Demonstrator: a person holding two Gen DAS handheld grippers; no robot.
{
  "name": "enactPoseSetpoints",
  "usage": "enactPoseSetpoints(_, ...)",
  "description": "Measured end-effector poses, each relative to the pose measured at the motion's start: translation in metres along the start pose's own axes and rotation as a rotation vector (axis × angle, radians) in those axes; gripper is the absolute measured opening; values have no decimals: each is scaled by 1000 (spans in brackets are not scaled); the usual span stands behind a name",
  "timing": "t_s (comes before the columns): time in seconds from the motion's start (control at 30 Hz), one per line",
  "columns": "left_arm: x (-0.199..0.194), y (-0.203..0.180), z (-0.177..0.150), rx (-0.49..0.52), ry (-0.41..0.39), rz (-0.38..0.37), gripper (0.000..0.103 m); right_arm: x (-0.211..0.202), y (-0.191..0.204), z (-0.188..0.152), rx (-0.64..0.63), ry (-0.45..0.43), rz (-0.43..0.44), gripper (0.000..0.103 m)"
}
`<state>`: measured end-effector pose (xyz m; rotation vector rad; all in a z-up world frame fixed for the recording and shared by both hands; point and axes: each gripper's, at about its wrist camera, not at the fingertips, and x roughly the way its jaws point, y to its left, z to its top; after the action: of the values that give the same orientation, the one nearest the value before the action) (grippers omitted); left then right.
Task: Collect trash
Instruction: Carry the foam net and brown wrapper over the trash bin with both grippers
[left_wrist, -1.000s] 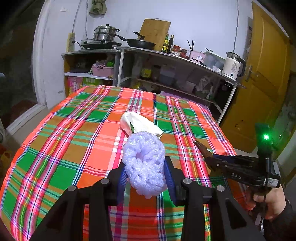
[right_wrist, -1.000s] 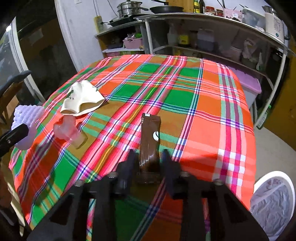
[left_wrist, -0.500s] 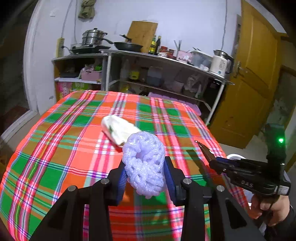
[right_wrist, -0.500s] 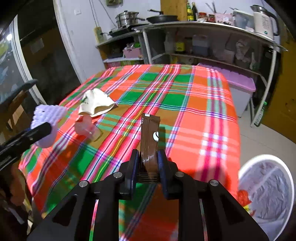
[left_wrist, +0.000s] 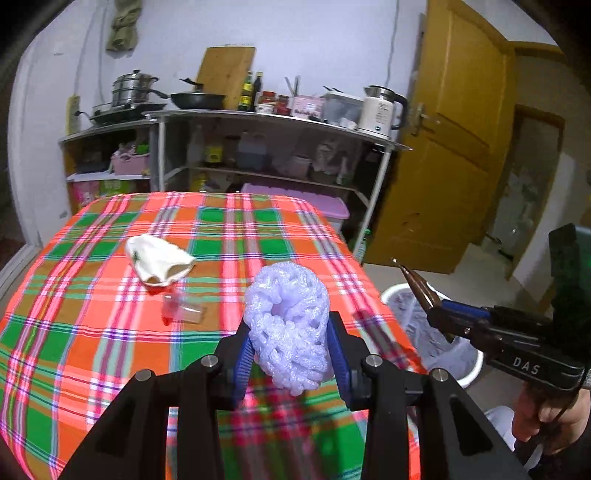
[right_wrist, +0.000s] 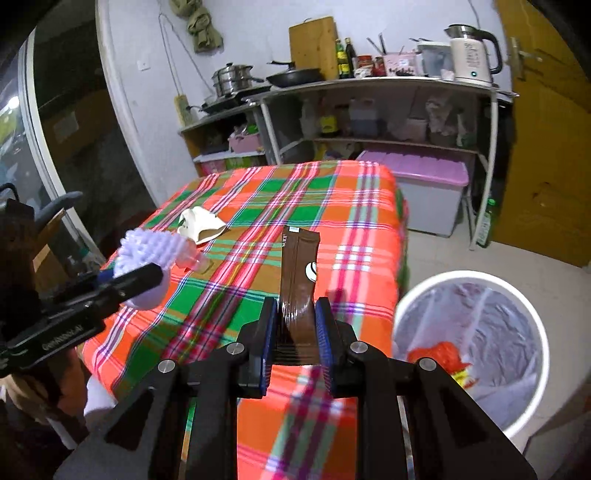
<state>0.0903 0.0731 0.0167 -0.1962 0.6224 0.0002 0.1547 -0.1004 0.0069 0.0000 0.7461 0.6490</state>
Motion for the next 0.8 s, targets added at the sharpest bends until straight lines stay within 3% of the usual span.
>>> enactPoseSetpoints(0.8,18,-88,-7,118,47,-131,38,-63,-59,-29,117,-66,-127,22)
